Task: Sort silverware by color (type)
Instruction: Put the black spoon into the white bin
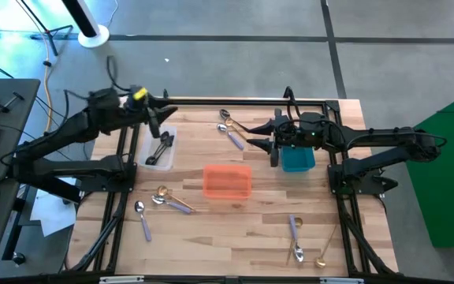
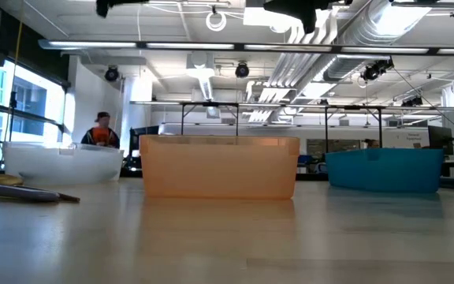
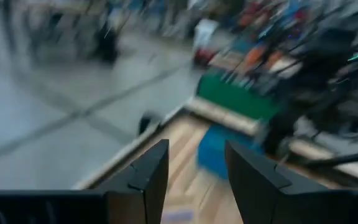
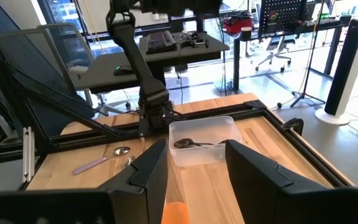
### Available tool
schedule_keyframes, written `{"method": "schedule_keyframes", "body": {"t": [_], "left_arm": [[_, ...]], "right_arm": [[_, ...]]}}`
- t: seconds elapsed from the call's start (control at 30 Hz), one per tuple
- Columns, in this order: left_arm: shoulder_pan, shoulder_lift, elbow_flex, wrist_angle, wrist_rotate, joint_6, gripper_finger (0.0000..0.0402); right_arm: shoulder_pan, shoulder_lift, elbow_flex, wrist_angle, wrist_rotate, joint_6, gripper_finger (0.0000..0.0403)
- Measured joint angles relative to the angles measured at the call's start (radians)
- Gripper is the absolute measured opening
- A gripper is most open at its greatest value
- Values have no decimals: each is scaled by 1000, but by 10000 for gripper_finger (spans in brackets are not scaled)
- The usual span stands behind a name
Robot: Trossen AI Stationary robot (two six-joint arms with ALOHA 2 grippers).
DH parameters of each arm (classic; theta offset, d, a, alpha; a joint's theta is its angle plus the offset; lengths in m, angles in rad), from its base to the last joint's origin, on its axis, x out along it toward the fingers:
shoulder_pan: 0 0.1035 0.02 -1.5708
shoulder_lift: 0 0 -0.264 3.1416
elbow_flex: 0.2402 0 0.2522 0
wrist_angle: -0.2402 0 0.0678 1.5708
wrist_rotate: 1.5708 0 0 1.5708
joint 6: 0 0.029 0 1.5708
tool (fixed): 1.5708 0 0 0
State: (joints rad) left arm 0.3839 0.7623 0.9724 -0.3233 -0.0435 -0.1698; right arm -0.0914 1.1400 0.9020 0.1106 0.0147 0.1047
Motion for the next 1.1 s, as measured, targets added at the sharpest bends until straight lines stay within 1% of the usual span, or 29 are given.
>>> {"method": "schedule_keyframes", "body": {"t": [0.07,0.17,0.33,0.5,0.63,0.77,0.83,0.9,0.97,1.03,1.1], "left_arm": [[-31,-1,0,63,24,41,146],[-82,21,0,113,60,85,146],[-174,85,0,182,116,93,146],[-244,135,-7,318,120,87,146],[-278,137,-76,465,120,78,146],[-296,120,-168,567,90,45,146],[-299,113,-197,581,86,48,146],[-300,113,-207,573,79,85,146],[-300,113,-207,554,36,123,146],[-300,118,-207,545,-34,128,146],[-299,123,-207,537,-78,130,146]], "right_arm": [[0,0,0,9,0,0,146],[0,0,0,23,0,0,146],[0,0,0,30,-1,0,146],[1,0,0,32,-6,0,146],[1,0,0,36,-6,0,146],[1,0,0,37,-15,4,146],[1,0,0,37,-16,8,146],[1,0,0,37,-16,8,146],[1,0,0,37,-17,8,146],[1,0,0,37,-17,7,146],[1,0,0,37,-18,8,146]]}}
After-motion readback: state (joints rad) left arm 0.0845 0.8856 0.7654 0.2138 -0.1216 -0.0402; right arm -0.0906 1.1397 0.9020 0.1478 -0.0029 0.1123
